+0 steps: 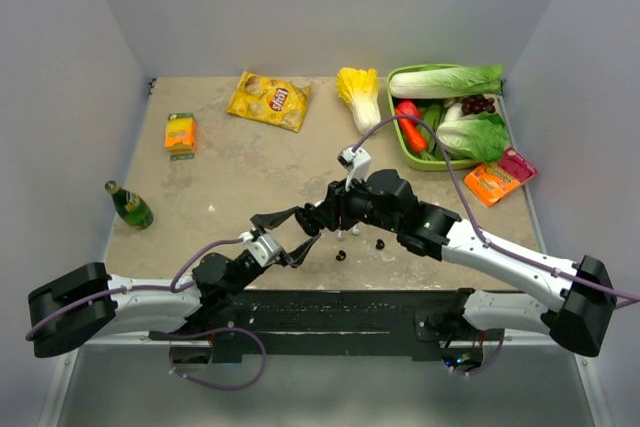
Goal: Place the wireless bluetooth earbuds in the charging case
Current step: Adjust the charging case.
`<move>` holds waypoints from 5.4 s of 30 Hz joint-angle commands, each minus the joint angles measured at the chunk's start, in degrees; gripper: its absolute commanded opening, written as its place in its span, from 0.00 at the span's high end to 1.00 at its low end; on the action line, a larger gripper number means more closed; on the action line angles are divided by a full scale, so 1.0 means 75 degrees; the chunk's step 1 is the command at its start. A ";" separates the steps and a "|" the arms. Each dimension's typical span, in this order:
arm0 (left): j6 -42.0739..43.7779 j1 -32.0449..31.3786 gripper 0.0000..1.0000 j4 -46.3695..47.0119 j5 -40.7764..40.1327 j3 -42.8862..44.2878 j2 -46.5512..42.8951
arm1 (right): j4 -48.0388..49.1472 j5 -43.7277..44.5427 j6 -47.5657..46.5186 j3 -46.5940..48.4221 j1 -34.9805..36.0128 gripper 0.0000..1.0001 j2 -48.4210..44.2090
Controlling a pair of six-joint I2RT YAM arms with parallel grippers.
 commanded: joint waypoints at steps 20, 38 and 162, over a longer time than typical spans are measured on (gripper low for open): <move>-0.0322 -0.0053 0.94 0.1092 -0.0507 -0.0711 0.0458 | -0.0610 0.0258 -0.1268 0.0686 0.0095 1.00 -0.0190; -0.0791 -0.0064 0.00 0.0413 -0.1128 -0.0161 0.0891 | -0.1303 0.0188 -0.2253 0.1202 0.0189 1.00 -0.0248; -0.4729 0.1729 1.00 0.0132 0.2681 -0.1402 -0.2529 | -0.2239 0.4593 0.1164 -0.1715 0.1467 0.45 -0.1738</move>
